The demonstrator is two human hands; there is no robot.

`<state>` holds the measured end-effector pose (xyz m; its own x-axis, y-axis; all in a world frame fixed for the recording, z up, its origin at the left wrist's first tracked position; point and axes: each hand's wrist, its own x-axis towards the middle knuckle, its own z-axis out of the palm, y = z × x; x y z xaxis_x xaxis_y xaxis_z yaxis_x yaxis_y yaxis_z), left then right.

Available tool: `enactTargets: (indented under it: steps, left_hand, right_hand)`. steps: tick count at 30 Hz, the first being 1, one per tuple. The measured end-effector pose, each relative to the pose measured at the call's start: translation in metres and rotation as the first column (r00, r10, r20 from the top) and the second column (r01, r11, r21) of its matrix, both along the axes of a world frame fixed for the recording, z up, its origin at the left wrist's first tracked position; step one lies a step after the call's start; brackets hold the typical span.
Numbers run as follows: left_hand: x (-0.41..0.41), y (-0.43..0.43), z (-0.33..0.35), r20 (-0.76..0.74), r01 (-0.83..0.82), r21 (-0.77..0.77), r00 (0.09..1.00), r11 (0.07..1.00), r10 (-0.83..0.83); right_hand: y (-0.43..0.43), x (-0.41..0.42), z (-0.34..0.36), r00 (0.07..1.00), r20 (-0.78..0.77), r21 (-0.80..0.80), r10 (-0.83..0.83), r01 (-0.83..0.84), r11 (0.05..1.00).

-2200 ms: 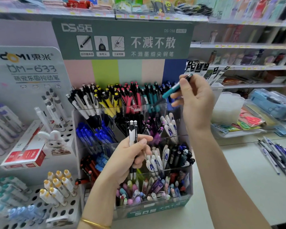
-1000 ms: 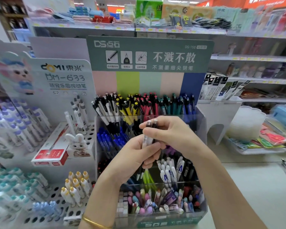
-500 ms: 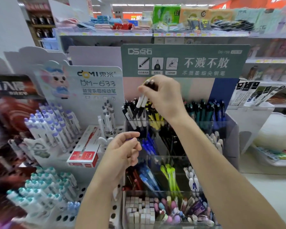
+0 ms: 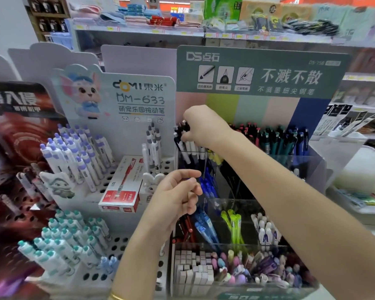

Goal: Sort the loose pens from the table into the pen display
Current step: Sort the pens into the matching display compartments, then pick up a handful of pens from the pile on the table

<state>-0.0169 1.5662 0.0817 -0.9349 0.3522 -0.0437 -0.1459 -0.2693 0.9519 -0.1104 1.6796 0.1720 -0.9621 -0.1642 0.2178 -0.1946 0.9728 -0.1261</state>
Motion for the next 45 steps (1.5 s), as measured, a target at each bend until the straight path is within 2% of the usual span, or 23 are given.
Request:
enactTargets:
  steps: [2,3,5,8,10,13,17,20,25,30,35,40,45]
  left_hand:
    - [0.003,0.001,0.000,0.003,0.005,0.002,1.000,1.000,-0.005]
    - [0.004,0.003,0.000,0.001,0.008,0.001,1.000,1.000,-0.008]
    - [0.008,0.005,0.000,-0.002,0.010,-0.007,1.000,1.000,-0.010]
    - [0.013,0.014,0.002,-0.032,0.017,-0.029,0.999,0.999,-0.018]
    - [0.019,0.030,0.004,-0.055,0.040,-0.048,0.998,0.998,-0.043]
    - [0.033,0.073,0.004,-0.078,0.112,-0.090,0.990,0.990,-0.119]
    - [0.061,0.170,-0.007,-0.027,0.256,-0.075,0.966,0.964,-0.258]
    - [0.091,0.267,-0.029,0.051,0.349,-0.068,0.937,0.935,-0.346]
    - [0.161,0.414,-0.081,0.170,0.538,-0.149,0.841,0.830,-0.514]
    - [0.205,0.507,-0.126,0.290,0.614,-0.246,0.785,0.749,-0.548]
    - [0.202,0.583,-0.174,0.245,0.498,-0.417,0.867,0.760,-0.434]
    - [0.180,0.669,-0.220,0.059,0.244,-0.578,0.964,0.779,-0.259]
    - [0.156,0.733,-0.249,-0.149,0.015,-0.766,0.968,0.643,-0.201]
  right_hand:
    - [0.000,0.003,0.001,0.999,0.033,0.053,0.020,-0.022,0.998]
    - [0.002,0.006,0.004,0.998,0.049,0.028,0.042,-0.044,0.999]
    - [0.013,0.015,0.014,0.997,0.027,-0.165,0.078,-0.072,0.984]
    - [0.045,0.040,0.025,0.984,-0.166,-0.467,0.059,-0.131,0.875]
    - [0.075,0.064,0.020,0.973,-0.229,-0.565,0.040,-0.166,0.808]
    - [0.131,0.109,-0.003,0.975,-0.221,-0.686,-0.025,-0.138,0.715]
    - [0.230,0.183,-0.049,0.971,-0.074,-0.813,-0.228,0.073,0.577]
    - [0.315,0.252,-0.094,0.926,0.078,-0.852,-0.370,0.254,0.457]
    - [0.438,0.368,-0.157,0.765,0.298,-0.830,-0.571,0.503,0.240]
    - [0.524,0.433,-0.189,0.607,0.410,-0.813,-0.681,0.581,0.028]
    - [0.592,0.441,-0.222,0.560,0.467,-0.801,-0.684,0.596,-0.059]
    - [0.662,0.417,-0.245,0.559,0.535,-0.757,-0.634,0.651,-0.065]
    - [0.733,0.373,-0.256,0.571,0.601,-0.713,-0.559,0.699,-0.052]
